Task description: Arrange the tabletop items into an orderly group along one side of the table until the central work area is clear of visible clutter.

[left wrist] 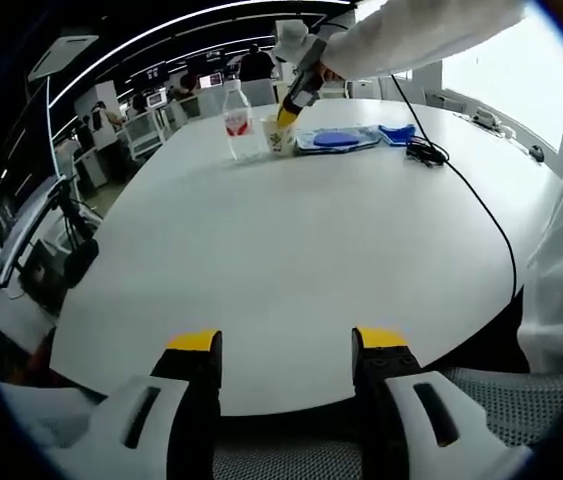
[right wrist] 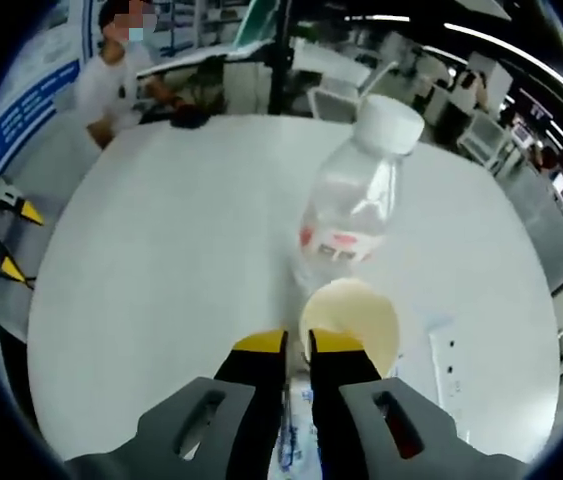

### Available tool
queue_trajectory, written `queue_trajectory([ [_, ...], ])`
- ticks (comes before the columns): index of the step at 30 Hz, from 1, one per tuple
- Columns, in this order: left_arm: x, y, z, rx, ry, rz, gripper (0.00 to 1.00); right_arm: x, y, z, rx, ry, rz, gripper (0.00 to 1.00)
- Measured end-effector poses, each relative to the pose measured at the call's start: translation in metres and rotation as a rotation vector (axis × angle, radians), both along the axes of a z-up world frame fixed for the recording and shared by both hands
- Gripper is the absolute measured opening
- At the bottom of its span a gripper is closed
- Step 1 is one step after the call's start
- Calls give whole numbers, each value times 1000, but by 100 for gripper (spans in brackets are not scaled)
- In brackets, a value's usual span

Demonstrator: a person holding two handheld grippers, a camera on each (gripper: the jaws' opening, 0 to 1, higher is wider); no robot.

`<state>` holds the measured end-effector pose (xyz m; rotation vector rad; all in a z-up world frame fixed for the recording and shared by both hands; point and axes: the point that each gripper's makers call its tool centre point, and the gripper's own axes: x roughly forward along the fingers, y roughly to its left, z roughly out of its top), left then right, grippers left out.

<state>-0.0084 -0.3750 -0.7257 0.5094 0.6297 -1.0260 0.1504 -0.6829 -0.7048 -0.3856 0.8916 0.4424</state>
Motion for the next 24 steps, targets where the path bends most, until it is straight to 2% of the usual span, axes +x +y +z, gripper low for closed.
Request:
queue_trajectory([
  [2,0,0,0,-1,-2,-1,52,-1,-1,0,4,-2,-10,17],
  [8,0,0,0,0,-3,-2,53,-7,0,9,27,-32,-31,23],
  [11,0,0,0,-1,-2,-2,53,-10,1,18,67,-71,-63,29],
  [14,0,-1,1,-2,-4,-5,54,-19,0,24,75,-84,-72,33],
  [17,0,-2,2,-11,-7,-8,58,-29,-2,29,98,-103,-99,35],
  [19,-1,-7,8,-58,-2,-7,63,-35,-3,32,114,-112,-113,37],
  [24,0,-11,13,-93,-7,-4,74,-61,-6,39,158,-138,-145,44],
])
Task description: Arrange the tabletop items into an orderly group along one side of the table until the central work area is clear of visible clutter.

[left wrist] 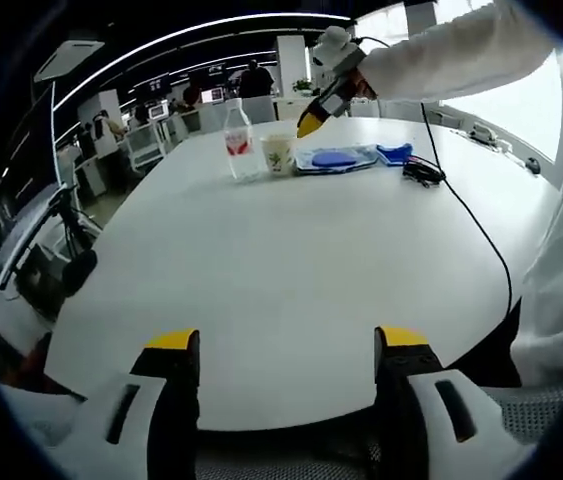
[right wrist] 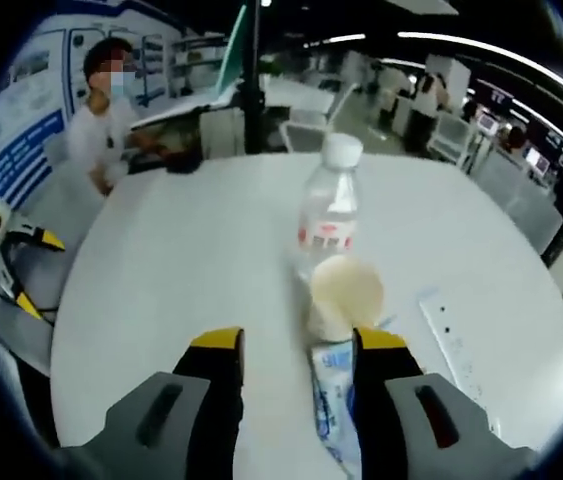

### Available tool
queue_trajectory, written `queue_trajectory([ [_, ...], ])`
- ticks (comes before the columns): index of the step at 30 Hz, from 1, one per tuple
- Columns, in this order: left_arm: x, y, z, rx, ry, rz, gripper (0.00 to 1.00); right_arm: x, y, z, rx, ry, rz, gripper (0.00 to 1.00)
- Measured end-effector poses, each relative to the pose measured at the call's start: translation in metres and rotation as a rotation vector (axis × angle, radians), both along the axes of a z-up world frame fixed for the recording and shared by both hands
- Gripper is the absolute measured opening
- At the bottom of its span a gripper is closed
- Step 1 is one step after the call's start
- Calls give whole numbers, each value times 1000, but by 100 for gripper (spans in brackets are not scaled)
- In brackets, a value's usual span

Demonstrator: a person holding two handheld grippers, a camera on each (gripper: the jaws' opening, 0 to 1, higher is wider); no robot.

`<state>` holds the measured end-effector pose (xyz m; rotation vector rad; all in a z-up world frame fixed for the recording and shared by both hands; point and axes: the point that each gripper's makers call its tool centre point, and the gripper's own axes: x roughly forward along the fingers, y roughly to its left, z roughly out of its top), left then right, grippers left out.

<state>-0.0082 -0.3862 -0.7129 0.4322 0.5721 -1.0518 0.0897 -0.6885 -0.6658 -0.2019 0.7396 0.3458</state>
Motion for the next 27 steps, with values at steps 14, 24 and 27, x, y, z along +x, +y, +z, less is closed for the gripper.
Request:
queue_trajectory([
  [14,-4,-5,2,-22,16,-19,78,-109,-28,6,90,-21,-153,58],
  [24,-11,-16,7,-90,71,-31,100,-185,-61,12,98,-54,-328,62],
  [27,-13,-18,6,-103,139,-12,100,-212,-67,11,115,-59,-402,63],
])
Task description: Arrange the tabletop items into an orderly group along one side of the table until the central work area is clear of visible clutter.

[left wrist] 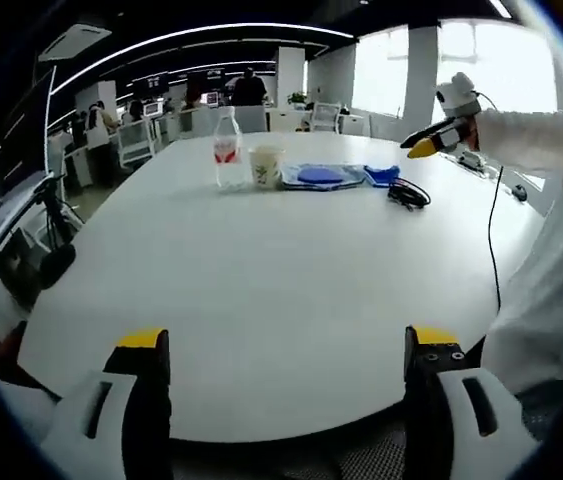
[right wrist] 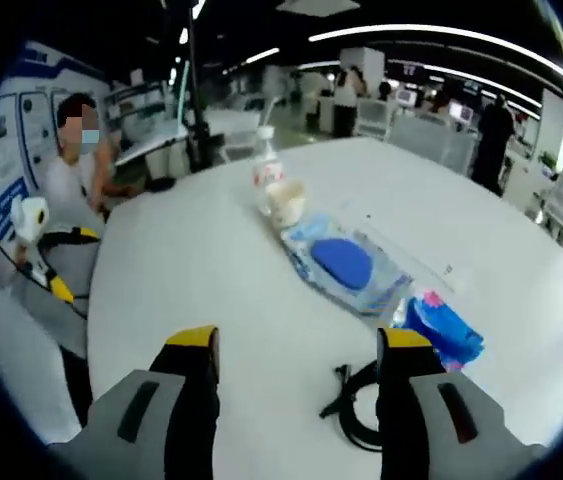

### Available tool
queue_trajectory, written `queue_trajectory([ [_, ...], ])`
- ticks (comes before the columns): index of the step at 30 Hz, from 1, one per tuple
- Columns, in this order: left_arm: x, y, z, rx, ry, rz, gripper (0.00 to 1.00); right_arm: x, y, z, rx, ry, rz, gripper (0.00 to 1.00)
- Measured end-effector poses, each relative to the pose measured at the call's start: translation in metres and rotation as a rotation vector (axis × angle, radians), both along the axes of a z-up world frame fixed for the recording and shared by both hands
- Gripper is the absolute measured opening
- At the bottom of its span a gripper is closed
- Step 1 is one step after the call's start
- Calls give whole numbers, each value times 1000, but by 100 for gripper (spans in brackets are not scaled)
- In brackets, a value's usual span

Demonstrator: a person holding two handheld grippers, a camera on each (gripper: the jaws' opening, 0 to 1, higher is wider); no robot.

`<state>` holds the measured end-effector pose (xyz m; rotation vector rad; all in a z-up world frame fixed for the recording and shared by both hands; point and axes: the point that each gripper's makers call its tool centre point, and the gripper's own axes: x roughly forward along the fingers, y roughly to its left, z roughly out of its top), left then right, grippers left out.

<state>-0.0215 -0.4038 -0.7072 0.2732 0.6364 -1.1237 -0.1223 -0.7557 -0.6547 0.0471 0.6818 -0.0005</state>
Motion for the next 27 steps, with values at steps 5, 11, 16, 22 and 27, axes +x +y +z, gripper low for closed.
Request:
queue_trajectory([
  [5,6,-17,-1,-44,79,-24,100,-43,-6,-2,63,-24,-174,64],
  [11,36,-55,-4,-24,110,-43,100,-82,-3,-16,115,-29,-366,65],
  [16,59,-80,0,38,57,-128,100,-104,7,-28,145,-11,-433,66],
  [22,77,-95,8,55,33,-142,100,-116,10,-35,182,-5,-473,65],
  [27,81,-99,6,61,47,-121,100,-117,7,-36,196,-12,-488,64],
])
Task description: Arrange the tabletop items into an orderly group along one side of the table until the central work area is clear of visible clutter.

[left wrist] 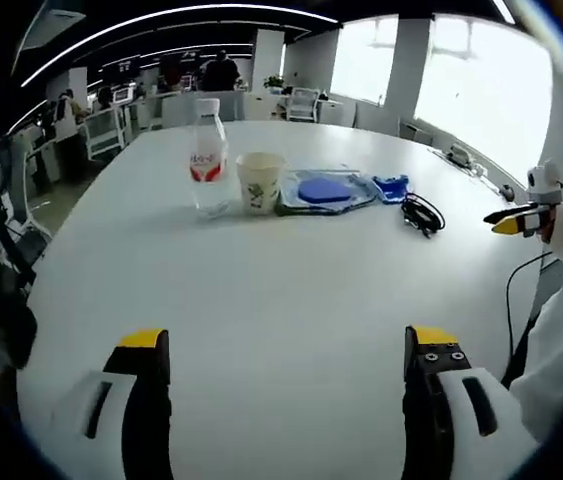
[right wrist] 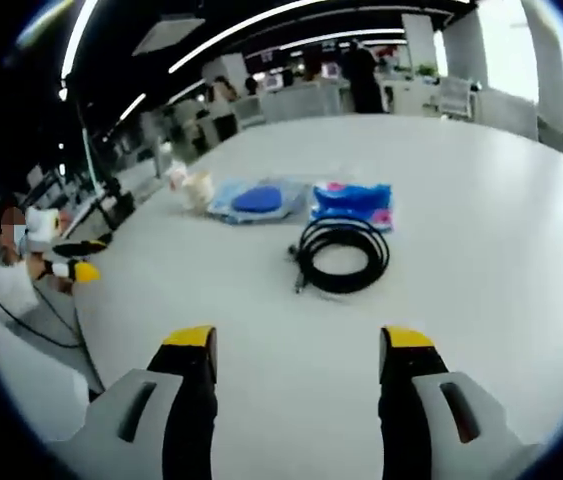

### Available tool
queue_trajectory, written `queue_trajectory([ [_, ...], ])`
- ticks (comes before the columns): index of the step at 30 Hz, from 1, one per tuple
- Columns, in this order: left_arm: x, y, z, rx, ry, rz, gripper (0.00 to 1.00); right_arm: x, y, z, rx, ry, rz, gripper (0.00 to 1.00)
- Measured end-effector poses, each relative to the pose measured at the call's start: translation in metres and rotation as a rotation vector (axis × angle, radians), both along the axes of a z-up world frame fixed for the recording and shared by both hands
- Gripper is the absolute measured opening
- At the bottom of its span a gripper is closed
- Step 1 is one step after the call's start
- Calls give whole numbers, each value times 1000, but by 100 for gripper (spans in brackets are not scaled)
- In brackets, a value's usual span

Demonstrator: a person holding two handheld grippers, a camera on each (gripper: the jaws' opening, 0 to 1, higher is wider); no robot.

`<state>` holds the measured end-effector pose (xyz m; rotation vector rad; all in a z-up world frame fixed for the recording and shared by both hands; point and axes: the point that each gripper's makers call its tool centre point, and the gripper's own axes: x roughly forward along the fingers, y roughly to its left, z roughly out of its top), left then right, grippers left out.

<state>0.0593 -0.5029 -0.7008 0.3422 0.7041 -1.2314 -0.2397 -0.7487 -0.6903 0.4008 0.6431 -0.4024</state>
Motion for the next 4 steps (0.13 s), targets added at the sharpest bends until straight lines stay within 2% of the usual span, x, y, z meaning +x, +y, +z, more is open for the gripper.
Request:
queue_trajectory([
  [4,-9,-3,-2,14,-1,-10,100,3,-3,0,31,-16,-19,64],
])
